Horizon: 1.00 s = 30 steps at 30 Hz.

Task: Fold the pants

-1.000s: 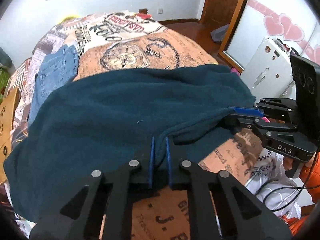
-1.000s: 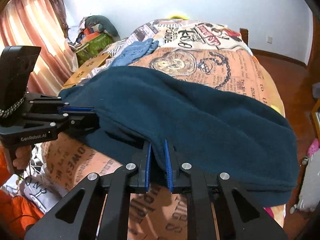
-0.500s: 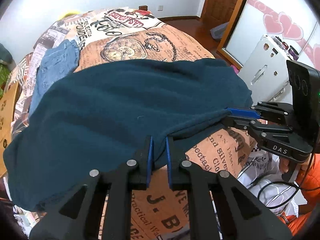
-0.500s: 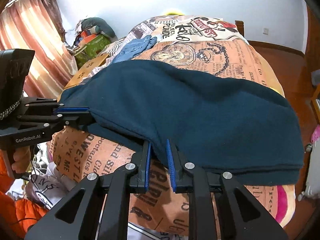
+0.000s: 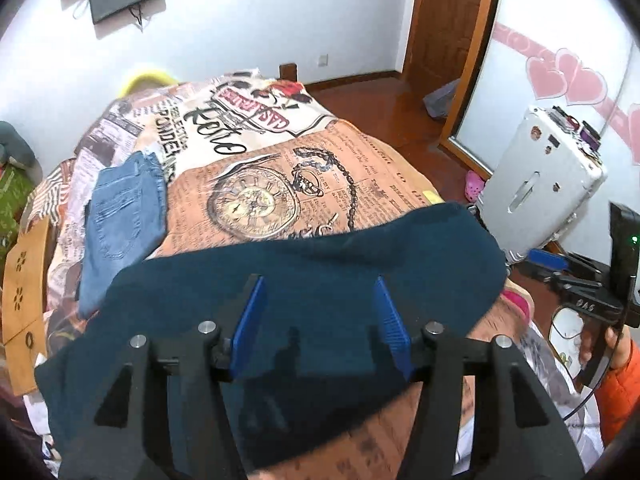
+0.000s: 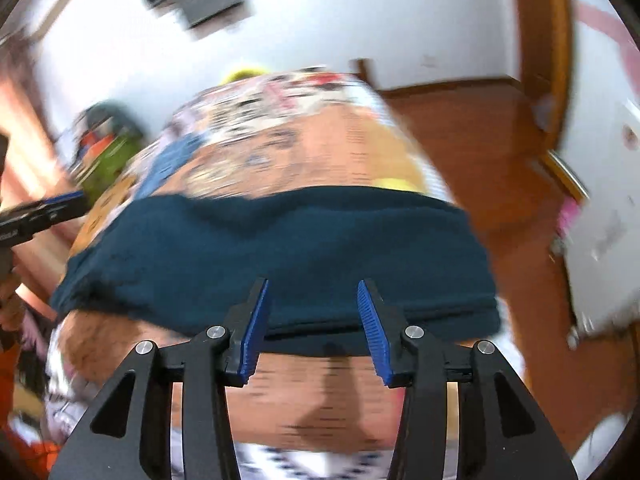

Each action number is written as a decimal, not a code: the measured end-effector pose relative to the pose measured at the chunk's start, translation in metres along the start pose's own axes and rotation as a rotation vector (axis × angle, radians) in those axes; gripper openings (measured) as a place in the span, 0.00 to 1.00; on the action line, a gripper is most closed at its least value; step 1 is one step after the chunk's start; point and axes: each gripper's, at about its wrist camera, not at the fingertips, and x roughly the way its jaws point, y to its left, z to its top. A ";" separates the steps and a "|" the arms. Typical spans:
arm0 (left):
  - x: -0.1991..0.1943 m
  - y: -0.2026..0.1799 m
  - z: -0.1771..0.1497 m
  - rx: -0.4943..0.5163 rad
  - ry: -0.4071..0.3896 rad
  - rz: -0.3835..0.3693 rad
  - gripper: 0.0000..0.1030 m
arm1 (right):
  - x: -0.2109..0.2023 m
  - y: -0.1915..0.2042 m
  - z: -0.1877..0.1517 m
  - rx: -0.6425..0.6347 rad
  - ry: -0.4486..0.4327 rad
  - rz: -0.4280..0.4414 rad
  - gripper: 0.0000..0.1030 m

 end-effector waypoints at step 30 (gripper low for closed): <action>0.150 -0.010 0.012 0.087 0.240 0.149 0.65 | 0.089 -0.136 -0.014 0.451 0.004 0.013 0.12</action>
